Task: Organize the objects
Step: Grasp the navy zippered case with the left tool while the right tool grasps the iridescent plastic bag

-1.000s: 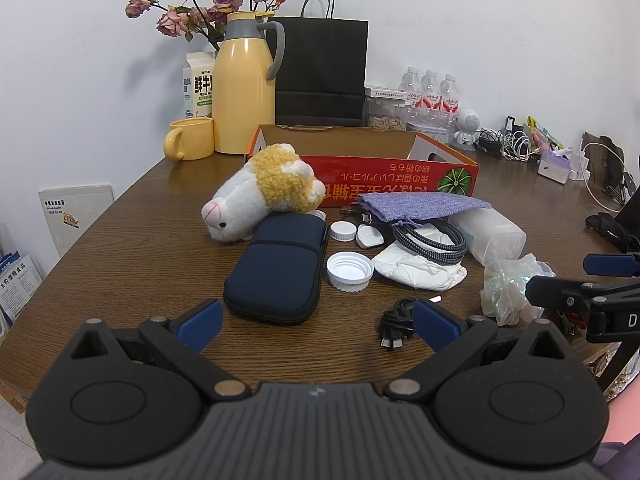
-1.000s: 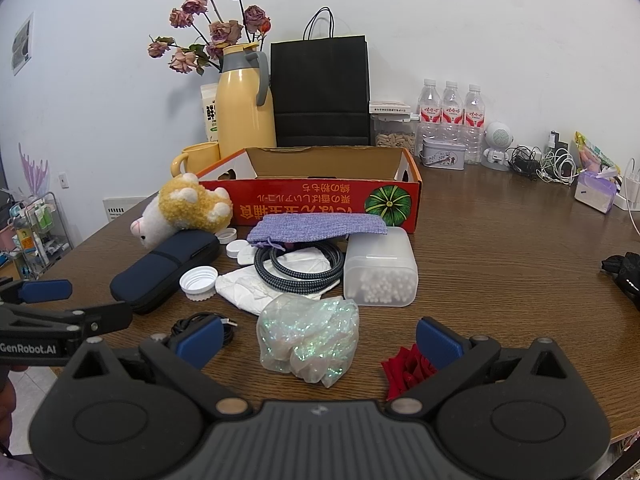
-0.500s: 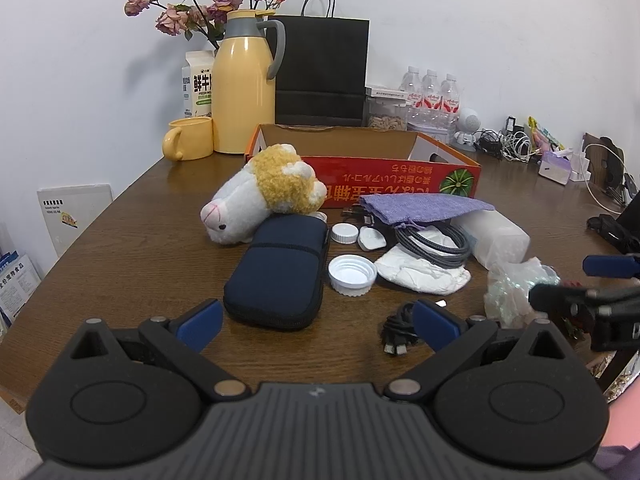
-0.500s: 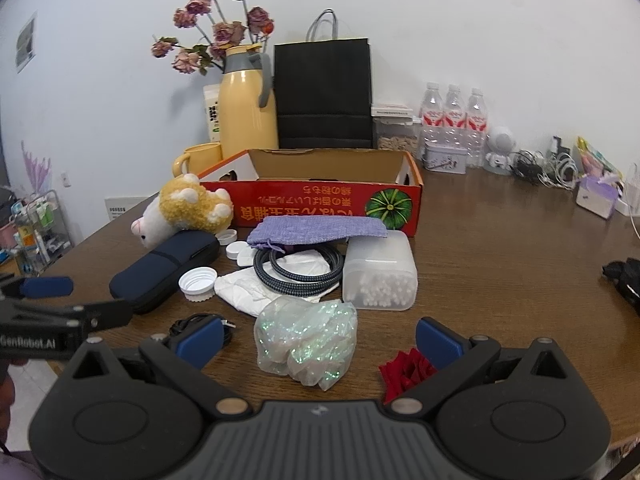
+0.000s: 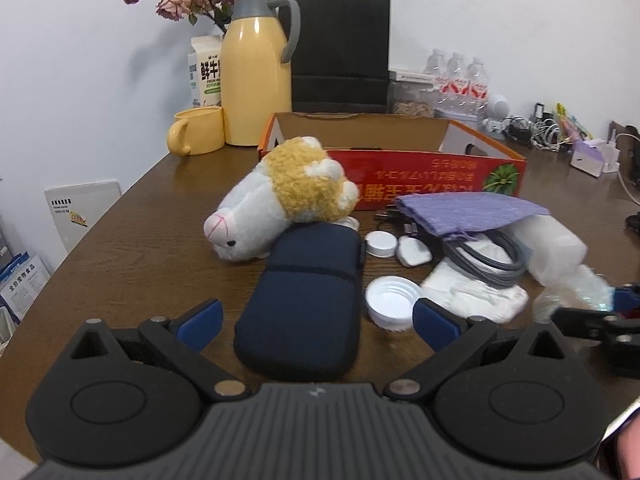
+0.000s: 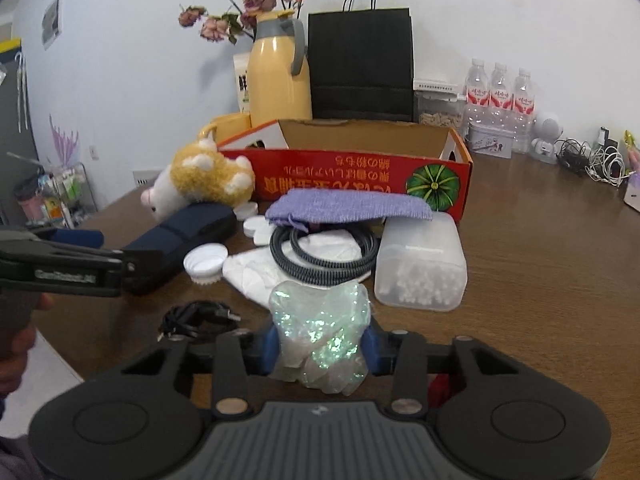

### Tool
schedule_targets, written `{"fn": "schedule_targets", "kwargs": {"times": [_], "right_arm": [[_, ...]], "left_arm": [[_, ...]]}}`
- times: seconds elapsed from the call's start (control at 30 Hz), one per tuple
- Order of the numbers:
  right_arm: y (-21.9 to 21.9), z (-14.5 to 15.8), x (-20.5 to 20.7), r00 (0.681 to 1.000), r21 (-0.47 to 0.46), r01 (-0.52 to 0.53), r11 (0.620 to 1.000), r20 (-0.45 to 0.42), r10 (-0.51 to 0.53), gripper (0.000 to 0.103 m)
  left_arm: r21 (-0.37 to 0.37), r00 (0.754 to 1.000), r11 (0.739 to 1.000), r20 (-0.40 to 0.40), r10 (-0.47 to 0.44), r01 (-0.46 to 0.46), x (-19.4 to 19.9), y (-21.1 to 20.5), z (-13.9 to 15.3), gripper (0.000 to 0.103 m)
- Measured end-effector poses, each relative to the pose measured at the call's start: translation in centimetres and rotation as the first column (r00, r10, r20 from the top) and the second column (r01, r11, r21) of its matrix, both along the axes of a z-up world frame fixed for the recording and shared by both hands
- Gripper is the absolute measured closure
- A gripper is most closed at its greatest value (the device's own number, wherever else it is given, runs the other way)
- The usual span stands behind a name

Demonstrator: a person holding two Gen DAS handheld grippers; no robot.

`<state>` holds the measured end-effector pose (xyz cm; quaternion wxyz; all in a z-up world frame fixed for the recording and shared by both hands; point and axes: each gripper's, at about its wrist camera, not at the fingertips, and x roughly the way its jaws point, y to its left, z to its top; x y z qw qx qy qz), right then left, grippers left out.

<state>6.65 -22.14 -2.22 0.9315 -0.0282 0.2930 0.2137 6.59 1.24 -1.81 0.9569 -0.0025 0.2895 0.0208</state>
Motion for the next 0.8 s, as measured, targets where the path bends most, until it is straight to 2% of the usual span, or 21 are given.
{"fn": "schedule_targets", "kwargs": {"times": [0.3, 0.33, 0.4, 0.57, 0.7, 0.8], "right_arm": [[-0.2, 0.2, 1.0, 1.000, 0.012, 0.013, 1.000, 0.017, -0.013, 0.065], [-0.1, 0.2, 1.1, 1.000, 0.013, 0.012, 1.000, 0.018, -0.012, 0.065], [-0.1, 0.2, 1.3, 1.000, 0.012, 0.011, 1.000, 0.019, -0.011, 0.065], [0.0, 0.1, 1.7, 1.000, 0.010, 0.008, 1.000, 0.018, -0.008, 0.065], [0.2, 0.0, 2.0, 1.000, 0.009, 0.000, 1.000, 0.017, 0.000, 0.065], [0.2, -0.1, 2.1, 1.000, 0.011, -0.002, 1.000, 0.017, 0.002, 0.065]], "left_arm": [[-0.045, 0.998, 0.998, -0.043, 0.047, -0.049, 4.0, 1.5, -0.8, 0.001], [-0.054, 0.998, 0.997, -0.051, 0.046, -0.049, 4.4, 1.6, -0.8, 0.003], [-0.076, 0.996, 0.996, -0.071, 0.048, -0.054, 5.0, 1.8, -1.1, 0.015], [-0.125, 0.996, 0.992, -0.091, 0.022, -0.033, 6.0, 2.2, -1.5, 0.021], [-0.152, 0.995, 0.988, -0.099, 0.022, -0.037, 6.3, 2.5, -1.6, 0.021], [-0.123, 0.995, 0.992, -0.097, 0.011, -0.023, 6.3, 2.0, -1.7, 0.020]]}}
